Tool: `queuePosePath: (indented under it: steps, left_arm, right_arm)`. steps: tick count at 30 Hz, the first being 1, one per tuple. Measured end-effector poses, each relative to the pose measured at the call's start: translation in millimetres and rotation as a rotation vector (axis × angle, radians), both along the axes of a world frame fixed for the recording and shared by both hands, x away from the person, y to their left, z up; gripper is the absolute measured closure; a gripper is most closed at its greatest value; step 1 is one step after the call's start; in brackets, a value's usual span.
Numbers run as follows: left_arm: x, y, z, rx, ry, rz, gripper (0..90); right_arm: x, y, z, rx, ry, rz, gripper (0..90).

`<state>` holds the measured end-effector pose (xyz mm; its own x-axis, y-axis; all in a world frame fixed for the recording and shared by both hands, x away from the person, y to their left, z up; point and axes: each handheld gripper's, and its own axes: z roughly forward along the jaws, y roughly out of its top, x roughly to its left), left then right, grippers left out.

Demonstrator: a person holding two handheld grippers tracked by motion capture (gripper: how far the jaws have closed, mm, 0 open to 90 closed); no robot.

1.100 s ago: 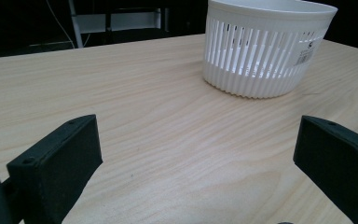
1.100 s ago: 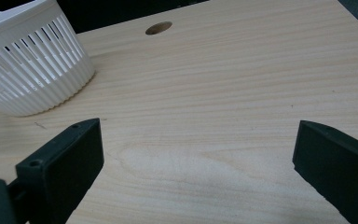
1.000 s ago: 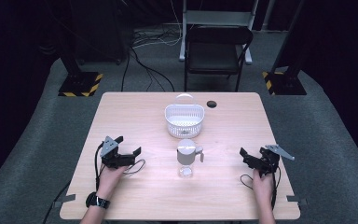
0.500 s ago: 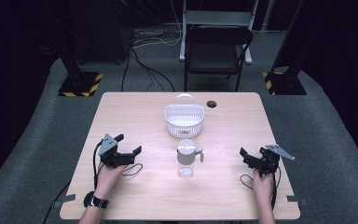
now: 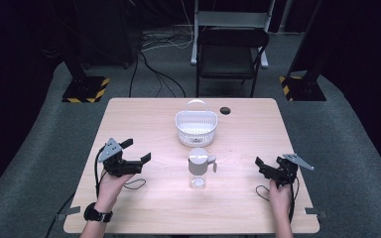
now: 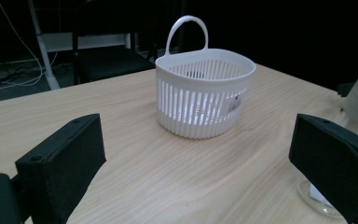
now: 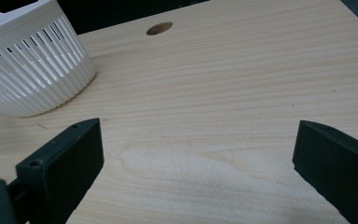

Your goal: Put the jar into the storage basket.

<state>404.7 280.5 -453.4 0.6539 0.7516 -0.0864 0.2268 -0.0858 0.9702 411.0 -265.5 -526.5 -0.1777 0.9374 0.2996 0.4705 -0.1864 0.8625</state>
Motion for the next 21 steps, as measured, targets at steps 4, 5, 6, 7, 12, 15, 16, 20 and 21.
queuePosePath:
  steps: [4,5,6,7,12,15,16,20,21]
  left_arm:
    - [-3.0,-1.7,9.6,-0.014,-0.002,-0.031,3.0]
    - [-3.5,-2.1,11.5,-0.011,-0.003,-0.037,3.0]
    - [-4.1,-2.6,13.5,-0.008,-0.004,-0.042,3.0]
    - [-5.1,-3.6,16.9,-0.005,-0.006,-0.048,3.0]
    - [-8.6,-9.8,29.8,-0.007,-0.018,-0.088,2.9]
    - [-10.0,-16.0,36.8,-0.008,-0.026,-0.113,2.9]
    - [-10.4,-18.3,39.0,-0.004,-0.026,-0.123,3.0]
    - [-11.5,-27.9,46.6,-0.002,-0.039,-0.156,3.0]
    - [-11.8,-30.2,48.3,-0.001,-0.043,-0.165,3.0]
  right_arm:
    - [0.0,-0.2,0.0,0.002,0.000,-0.001,1.0]
    - [0.0,-0.2,0.0,0.002,0.000,0.000,1.0]
    - [0.0,-0.1,0.0,0.001,0.000,0.001,1.0]
    - [0.0,-0.1,0.0,0.000,0.000,0.001,1.0]
    - [0.1,-0.1,0.0,0.001,0.001,0.003,1.0]
    - [0.1,-0.1,0.0,0.001,0.000,0.004,1.0]
    - [0.1,-0.1,0.0,0.001,0.001,0.004,1.0]
    - [0.1,-0.4,-0.1,0.005,0.000,0.003,1.1]
    - [0.1,-0.4,-0.1,0.005,0.000,0.003,1.1]
